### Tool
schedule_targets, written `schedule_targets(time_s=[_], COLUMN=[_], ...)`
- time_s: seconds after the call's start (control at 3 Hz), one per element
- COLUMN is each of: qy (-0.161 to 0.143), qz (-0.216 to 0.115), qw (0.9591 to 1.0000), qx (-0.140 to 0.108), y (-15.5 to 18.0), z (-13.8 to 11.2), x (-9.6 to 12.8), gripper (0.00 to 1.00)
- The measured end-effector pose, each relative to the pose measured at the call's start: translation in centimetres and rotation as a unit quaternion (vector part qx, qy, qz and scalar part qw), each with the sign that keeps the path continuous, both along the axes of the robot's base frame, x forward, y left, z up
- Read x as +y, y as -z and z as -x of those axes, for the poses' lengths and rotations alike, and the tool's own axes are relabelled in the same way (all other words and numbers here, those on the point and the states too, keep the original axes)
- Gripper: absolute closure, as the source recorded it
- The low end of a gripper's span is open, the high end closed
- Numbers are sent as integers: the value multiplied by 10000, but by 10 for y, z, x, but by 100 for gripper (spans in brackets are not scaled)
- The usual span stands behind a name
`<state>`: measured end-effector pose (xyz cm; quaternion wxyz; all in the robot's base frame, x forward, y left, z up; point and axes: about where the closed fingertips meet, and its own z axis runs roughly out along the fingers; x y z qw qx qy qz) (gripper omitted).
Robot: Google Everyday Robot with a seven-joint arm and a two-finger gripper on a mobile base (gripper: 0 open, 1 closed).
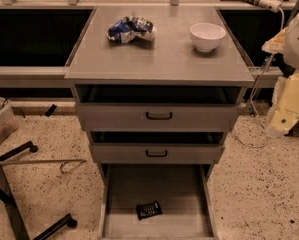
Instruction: Pick rxbar chocolate from bottom drawer and place on counter
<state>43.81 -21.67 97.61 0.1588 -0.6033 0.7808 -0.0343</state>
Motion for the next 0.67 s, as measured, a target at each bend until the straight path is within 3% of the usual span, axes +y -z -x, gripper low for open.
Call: schedule_targets(time_s=[0.33,0.67], qy=[0,-101], qz=[-1,-193], qw=[10000,9996], qx=[-1,-179], y=[0,5], z=[0,-14], x=[0,8], gripper=[0,0])
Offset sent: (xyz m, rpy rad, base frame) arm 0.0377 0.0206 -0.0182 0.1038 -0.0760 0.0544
